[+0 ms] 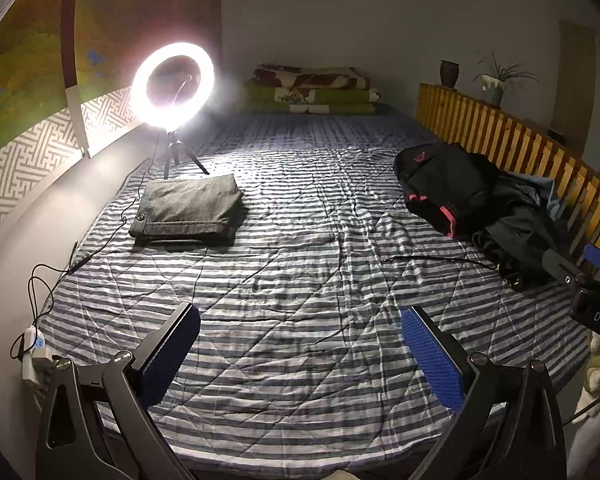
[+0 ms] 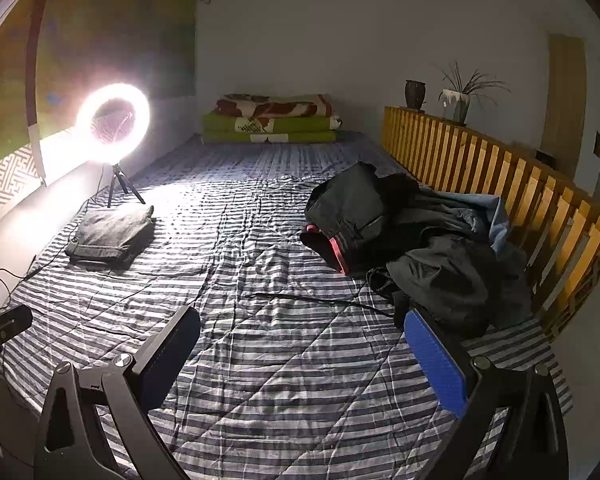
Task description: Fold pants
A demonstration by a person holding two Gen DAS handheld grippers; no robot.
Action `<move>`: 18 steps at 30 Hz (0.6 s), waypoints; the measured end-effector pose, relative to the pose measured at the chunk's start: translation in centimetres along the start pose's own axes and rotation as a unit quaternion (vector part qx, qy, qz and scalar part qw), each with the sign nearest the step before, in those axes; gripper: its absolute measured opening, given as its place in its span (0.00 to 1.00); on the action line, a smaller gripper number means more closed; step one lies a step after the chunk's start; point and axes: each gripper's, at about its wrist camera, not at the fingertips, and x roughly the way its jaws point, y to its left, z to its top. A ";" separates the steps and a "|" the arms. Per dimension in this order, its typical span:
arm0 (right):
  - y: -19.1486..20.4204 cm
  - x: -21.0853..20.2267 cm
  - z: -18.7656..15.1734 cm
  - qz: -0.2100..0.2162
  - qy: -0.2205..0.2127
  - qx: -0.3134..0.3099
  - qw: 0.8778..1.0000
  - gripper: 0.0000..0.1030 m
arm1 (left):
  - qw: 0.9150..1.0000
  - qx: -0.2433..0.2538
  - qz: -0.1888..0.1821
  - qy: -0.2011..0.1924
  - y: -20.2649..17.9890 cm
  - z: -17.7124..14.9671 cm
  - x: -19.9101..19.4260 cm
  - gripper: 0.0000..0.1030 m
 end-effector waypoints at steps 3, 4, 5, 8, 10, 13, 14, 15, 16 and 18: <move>0.0 -0.5 -0.2 0.001 -0.003 -0.002 1.000 0.98 | 1.000 0.002 -0.002 -0.005 -0.3 -0.3 -0.7 0.99; 0.1 -0.6 -0.3 0.001 -0.004 -0.003 1.000 0.98 | 1.000 0.002 -0.003 -0.007 -0.4 -0.3 -0.9 0.99; 0.1 -0.8 -0.3 0.000 -0.005 -0.004 1.000 0.98 | 1.000 0.002 -0.003 -0.008 -0.4 -0.3 -1.0 0.99; 0.3 -1.1 -0.5 -0.001 -0.008 -0.008 1.000 0.98 | 1.000 -0.001 -0.007 -0.009 -0.4 -0.3 -1.0 0.99; 0.4 -1.3 -0.6 -0.003 -0.008 -0.009 1.000 0.98 | 1.000 0.002 -0.010 -0.011 -0.5 -0.3 -1.1 0.99; 0.4 -1.3 -0.8 -0.005 -0.007 -0.009 1.000 0.98 | 1.000 0.003 -0.014 -0.010 -0.6 -0.3 -0.9 0.99; 0.4 -1.3 -0.8 -0.007 -0.006 -0.010 1.000 0.98 | 1.000 0.003 -0.017 -0.009 -0.6 -0.3 -0.7 0.99; 0.4 -1.2 -0.9 -0.008 -0.004 -0.009 1.000 0.98 | 1.000 0.003 -0.018 -0.008 -0.7 -0.2 -0.5 0.99; 0.3 -1.2 -1.0 -0.007 -0.003 -0.008 1.000 0.98 | 1.000 0.004 -0.020 -0.007 -0.7 -0.2 -0.3 0.99; 0.1 -0.9 -1.2 -0.006 0.001 -0.005 1.000 0.98 | 1.000 0.003 -0.023 -0.003 -0.7 -0.1 0.2 0.99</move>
